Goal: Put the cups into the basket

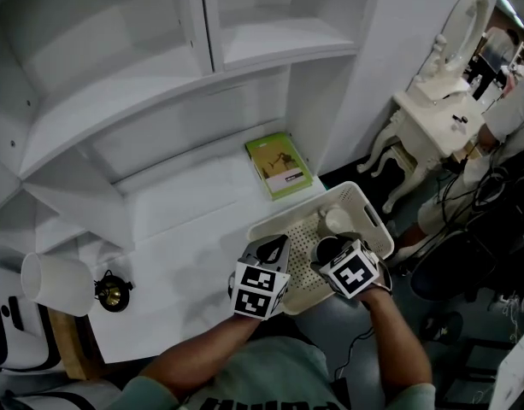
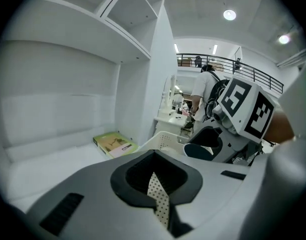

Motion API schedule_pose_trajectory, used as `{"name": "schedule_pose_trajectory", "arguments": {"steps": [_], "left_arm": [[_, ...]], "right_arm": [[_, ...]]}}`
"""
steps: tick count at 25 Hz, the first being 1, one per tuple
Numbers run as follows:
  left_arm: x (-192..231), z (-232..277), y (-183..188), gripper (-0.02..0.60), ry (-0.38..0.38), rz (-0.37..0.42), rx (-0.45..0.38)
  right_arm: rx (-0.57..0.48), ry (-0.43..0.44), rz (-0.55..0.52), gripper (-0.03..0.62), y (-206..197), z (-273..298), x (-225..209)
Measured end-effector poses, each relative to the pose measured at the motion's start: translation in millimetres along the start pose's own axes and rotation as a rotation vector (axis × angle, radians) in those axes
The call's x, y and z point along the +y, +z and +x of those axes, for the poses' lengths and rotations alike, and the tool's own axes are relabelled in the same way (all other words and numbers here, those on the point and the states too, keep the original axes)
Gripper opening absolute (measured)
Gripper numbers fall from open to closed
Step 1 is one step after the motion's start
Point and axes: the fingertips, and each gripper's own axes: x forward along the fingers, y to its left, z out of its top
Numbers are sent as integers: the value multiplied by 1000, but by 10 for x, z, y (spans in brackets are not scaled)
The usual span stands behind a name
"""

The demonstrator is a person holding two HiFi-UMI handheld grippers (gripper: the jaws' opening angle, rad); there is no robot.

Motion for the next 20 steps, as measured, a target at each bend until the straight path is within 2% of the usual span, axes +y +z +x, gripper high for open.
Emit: {"name": "schedule_pose_trajectory", "arguments": {"steps": [15,20], "left_arm": [[65,229,-156,6,-14,-15,67],[106,274,-174,8,-16,-24,76]], "right_arm": [[162,115,-178,382,-183,605,147],[181,138,-192,382,-207,729,167]]}}
